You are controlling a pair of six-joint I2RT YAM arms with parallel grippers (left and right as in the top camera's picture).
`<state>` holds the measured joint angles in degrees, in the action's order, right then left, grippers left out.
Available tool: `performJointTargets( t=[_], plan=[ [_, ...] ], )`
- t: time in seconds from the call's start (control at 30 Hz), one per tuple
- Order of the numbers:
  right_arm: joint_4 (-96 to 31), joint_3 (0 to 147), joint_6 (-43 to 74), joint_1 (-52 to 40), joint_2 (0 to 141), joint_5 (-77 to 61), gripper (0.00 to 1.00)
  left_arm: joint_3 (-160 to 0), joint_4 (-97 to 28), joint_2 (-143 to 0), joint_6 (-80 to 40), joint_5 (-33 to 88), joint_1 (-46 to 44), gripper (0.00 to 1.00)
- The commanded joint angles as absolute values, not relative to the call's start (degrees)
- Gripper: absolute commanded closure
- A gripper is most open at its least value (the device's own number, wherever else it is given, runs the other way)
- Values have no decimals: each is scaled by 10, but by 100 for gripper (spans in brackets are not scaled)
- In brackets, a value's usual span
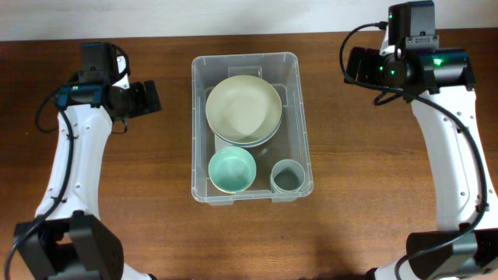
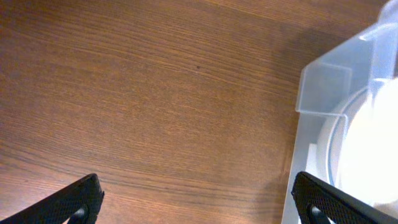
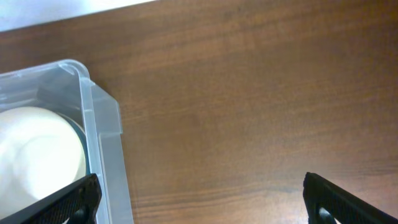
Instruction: Pack container
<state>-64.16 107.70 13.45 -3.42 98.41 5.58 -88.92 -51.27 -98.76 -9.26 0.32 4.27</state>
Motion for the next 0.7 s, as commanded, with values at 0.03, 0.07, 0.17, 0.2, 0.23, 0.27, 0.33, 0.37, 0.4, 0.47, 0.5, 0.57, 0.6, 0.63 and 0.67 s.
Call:
performJointTargets(
  t=[0.03, 0.07, 0.17, 0.2, 0.23, 0.27, 0.33, 0.37, 0.4, 0.47, 0.5, 0.57, 0.6, 0.63, 0.67],
  plan=[
    [-656, 1077, 155, -34, 941, 67, 1, -891, -528, -923, -58, 22, 46, 0],
    [-657, 1074, 155, -34, 933, 67, 1, -891, -533, -913, -58, 22, 46, 1],
    [-656, 1051, 155, -34, 901, 67, 1, -887, -550, -881, -58, 22, 46, 1],
    [-653, 1039, 155, -34, 888, 67, 1, -886, -554, -870, -56, 22, 46, 0],
    [-649, 1025, 155, -34, 872, 67, 1, -882, -557, -858, -54, 22, 46, 1],
    [-644, 1011, 155, -34, 858, 67, 1, -877, -559, -846, -52, 22, 46, 0],
    [-625, 968, 157, -34, 818, 68, 1, -865, -561, -822, -50, 22, 46, 1],
    [-613, 941, 161, -34, 795, 71, 1, -856, -561, -808, -50, 22, 46, 1],
    [-592, 896, 168, -34, 757, 79, 1, -838, -561, -781, -50, 22, 46, 1],
    [-564, 835, 168, -34, 705, 83, 1, -811, -560, -744, -50, 22, 46, 1],
    [-547, 796, 168, -34, 674, 85, 1, -792, -557, -721, -50, 22, 46, 1],
    [-517, 726, 168, -34, 615, 99, 1, -748, -540, -670, -50, 22, 46, 1],
    [-503, 688, 168, -34, 583, 109, 0, -722, -526, -641, -50, 22, 46, 1],
    [-492, 657, 168, -34, 557, 115, 1, -694, -511, -612, -50, 22, 46, 0],
    [-482, 620, 168, -34, 526, 124, 1, -665, -495, -580, -50, 22, 46, 1]
  ],
)
